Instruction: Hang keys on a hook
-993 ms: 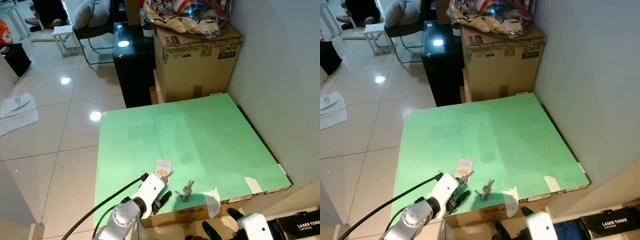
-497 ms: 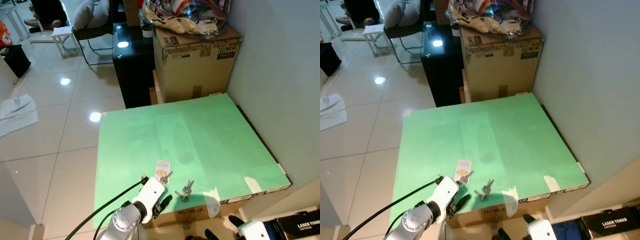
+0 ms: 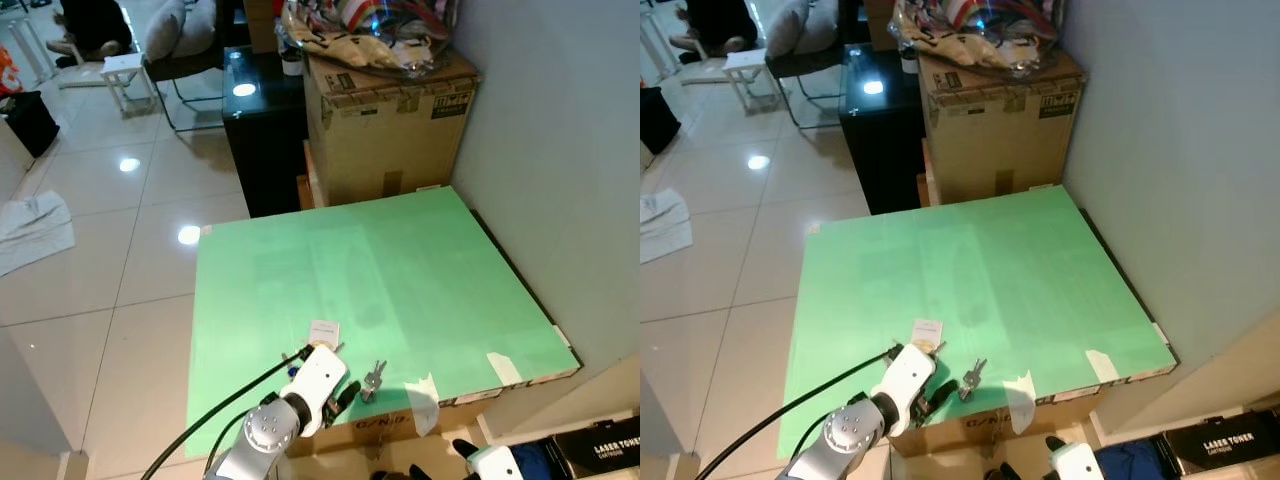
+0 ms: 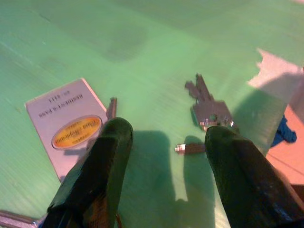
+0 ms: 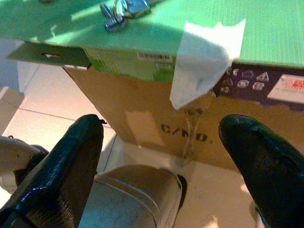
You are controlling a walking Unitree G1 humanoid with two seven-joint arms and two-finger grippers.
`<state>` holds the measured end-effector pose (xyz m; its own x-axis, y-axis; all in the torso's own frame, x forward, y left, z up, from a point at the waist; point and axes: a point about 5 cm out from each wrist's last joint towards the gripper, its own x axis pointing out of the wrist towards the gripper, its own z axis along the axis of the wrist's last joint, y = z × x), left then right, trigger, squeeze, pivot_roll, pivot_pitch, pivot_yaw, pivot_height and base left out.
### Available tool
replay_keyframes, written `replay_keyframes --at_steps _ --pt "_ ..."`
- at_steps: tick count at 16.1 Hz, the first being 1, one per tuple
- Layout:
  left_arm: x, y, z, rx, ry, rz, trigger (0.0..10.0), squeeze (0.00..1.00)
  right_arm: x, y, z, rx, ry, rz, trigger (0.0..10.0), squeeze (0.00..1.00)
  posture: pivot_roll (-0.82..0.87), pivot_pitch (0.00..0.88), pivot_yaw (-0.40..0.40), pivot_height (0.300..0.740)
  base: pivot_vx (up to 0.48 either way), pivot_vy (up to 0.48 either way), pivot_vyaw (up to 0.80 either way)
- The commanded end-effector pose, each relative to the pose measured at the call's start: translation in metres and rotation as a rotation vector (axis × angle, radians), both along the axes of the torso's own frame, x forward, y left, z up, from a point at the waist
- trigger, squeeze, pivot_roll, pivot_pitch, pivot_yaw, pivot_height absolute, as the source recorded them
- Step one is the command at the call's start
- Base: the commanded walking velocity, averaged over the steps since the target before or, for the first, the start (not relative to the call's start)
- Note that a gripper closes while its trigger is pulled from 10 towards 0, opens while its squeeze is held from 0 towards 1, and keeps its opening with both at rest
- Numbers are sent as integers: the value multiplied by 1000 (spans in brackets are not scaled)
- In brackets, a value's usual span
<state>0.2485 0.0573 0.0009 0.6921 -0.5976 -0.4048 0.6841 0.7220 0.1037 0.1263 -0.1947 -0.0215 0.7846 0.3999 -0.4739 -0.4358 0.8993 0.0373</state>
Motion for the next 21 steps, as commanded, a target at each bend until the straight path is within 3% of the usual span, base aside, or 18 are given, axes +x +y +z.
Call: replay_keyframes --at_steps 1,3,6,9,16,17,18,20,21 --pt "0 3 -3 24 2 6 5529 0 1 -1 1 3 -13 1 10000 1000 -306 153 81 736 0 0 0" --pt "1 6 -5 42 13 21 4824 0 14 -3 9 16 -74 -1 10000 1000 -309 154 82 736 0 0 0" --pt "0 8 -8 52 22 25 4863 0 37 -7 18 40 -140 -6 10000 1000 -311 152 81 736 0 0 0" --pt "0 8 -11 64 31 32 5059 0 26 -3 39 61 -187 20 10000 1000 -307 152 75 736 0 0 0" --pt "-1 9 -13 71 39 50 5412 0 22 -4 49 60 -199 34 10000 1000 -303 152 64 736 0 0 0" --pt "0 9 -12 67 33 58 6471 0 21 -5 49 59 -197 35 10000 1000 -303 153 64 736 0 0 0" --pt "2 9 -10 58 18 67 8157 0 20 -5 50 58 -194 36 10000 1000 -307 153 64 736 0 0 0" --pt "4 9 -7 47 3 69 9529 0 18 -5 50 59 -193 37 10000 1000 -307 153 65 736 0 0 0" --pt "3 10 -4 39 -9 63 10000 349 19 -3 52 66 -200 40 10000 1000 -307 155 67 736 0 0 0"
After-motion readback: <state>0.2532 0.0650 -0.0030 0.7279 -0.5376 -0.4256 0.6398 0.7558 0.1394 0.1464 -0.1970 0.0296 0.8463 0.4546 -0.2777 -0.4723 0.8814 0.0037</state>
